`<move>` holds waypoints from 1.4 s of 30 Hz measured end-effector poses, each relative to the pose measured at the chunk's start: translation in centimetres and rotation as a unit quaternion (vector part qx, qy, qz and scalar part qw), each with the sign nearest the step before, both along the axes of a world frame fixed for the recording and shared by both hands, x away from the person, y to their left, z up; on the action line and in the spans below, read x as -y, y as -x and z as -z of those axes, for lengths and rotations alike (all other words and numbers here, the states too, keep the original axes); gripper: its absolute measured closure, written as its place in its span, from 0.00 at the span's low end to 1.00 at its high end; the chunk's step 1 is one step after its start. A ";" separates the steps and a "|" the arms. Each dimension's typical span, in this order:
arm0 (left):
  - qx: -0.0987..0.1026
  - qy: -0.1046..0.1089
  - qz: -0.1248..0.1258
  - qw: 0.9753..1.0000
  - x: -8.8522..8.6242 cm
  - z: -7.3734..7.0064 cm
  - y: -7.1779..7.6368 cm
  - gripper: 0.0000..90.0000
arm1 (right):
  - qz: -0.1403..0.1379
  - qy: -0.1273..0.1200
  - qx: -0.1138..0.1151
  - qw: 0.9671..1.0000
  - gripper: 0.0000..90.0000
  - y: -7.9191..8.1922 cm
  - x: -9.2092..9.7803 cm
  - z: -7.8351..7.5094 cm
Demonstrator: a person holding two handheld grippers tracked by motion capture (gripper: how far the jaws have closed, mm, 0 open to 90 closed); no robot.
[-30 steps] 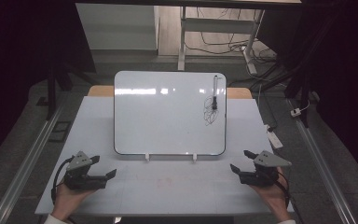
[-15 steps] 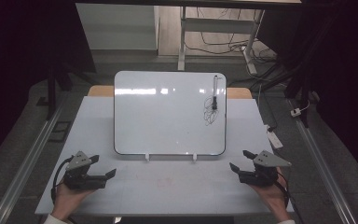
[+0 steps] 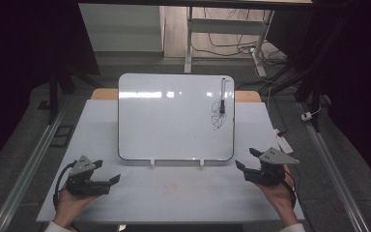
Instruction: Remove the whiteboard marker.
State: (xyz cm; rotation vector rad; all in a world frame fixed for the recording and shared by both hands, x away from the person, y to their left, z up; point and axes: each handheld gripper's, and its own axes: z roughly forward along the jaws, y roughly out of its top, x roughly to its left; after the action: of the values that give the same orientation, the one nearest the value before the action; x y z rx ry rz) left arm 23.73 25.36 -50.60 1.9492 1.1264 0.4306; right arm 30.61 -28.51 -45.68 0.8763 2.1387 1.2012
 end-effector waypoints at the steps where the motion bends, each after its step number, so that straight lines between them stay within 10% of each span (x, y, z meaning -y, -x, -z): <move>1: -0.001 0.000 0.000 1.000 0.0 0.0 0.0 0.14 | 0.004 0.000 0.001 1.000 0.33 -0.1 -0.1 -0.3; 23: -0.002 -0.010 0.013 1.000 0.6 0.3 -0.3 0.14 | 0.077 0.003 -0.008 0.997 0.50 -11.1 -6.9 -9.7; 42: 0.002 -0.005 0.011 1.000 0.2 0.4 -0.3 0.15 | 0.158 0.030 -0.020 0.987 0.63 -18.0 -11.2 -11.5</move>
State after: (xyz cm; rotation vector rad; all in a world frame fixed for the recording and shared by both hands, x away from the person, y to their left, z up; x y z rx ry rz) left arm 23.99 25.13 -51.01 1.9676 1.1008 0.4288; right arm 48.61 -17.27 -34.22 1.1685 1.9616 0.9609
